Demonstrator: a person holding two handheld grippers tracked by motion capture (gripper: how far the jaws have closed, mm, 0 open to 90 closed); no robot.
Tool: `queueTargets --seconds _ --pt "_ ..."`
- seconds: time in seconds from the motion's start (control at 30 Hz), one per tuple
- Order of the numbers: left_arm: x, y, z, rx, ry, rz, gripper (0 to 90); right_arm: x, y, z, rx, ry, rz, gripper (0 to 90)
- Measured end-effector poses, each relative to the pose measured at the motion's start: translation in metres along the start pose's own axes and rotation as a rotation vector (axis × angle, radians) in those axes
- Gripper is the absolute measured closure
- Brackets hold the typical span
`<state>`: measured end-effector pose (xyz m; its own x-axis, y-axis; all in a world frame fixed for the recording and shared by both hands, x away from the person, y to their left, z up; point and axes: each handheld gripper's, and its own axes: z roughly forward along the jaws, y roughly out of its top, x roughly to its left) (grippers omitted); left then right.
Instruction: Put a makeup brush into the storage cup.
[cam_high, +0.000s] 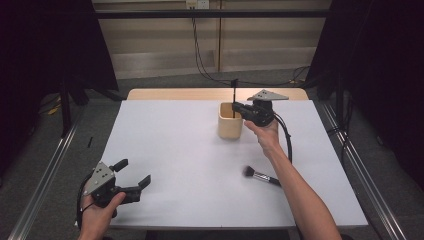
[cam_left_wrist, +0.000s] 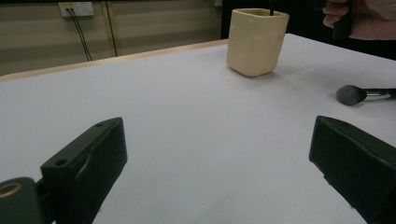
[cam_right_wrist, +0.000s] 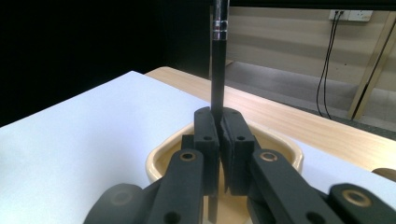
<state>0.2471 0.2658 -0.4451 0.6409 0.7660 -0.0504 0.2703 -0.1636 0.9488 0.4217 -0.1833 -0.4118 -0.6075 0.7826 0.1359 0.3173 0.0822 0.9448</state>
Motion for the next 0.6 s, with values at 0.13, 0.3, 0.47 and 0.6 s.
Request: queueTargets --seconds 0.13,0.3,0.47,0.6 --pt "0.0001 0.0002 -0.0003 -0.001 0.004 0.002 4.1 -0.0002 -0.0036 0.0012 0.007 -0.003 0.0 86.2" --pt "0.0002 0.0001 -0.0003 -0.001 0.007 -0.001 4.1 -0.0006 -0.0084 0.003 0.015 -0.007 0.004 86.2" --pt "0.0001 0.0001 -0.0003 -0.002 0.008 -0.001 4.1 -0.0013 -0.011 0.0028 0.025 -0.005 0.003 86.1" --pt "0.0007 0.0 -0.0002 0.0 0.013 0.003 4.1 -0.0011 -0.0097 0.0018 0.025 -0.002 0.007 85.5"
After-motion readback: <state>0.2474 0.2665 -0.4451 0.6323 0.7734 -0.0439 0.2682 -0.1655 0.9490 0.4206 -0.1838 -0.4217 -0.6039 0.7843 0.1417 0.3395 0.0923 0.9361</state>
